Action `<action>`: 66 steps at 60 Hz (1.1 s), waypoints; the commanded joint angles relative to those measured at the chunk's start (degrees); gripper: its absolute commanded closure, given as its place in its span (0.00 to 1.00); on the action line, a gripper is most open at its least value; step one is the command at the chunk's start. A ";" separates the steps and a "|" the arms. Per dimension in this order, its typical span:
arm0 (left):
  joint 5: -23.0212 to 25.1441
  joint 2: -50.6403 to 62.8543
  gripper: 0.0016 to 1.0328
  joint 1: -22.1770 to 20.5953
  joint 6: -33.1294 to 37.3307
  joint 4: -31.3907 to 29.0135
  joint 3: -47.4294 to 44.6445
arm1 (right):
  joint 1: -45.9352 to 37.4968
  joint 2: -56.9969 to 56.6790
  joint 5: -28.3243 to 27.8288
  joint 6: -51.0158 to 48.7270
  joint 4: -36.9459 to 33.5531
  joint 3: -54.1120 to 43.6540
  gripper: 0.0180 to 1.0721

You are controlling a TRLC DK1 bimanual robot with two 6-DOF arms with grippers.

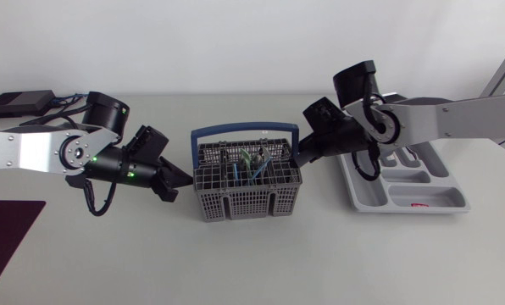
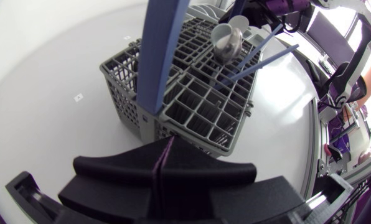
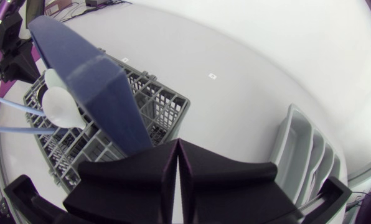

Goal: Unload the cutlery basket into the drawer organizer.

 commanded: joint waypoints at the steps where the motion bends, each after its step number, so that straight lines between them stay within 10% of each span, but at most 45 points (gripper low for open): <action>1: 0.87 -1.79 0.90 0.98 1.53 0.71 -0.74 | -0.87 -4.74 -0.30 -0.29 -0.95 -3.85 0.95; 66: 0.08 4.01 0.90 2.21 -1.63 3.00 6.47 | 12.49 -13.35 4.80 4.37 -4.12 -13.87 0.95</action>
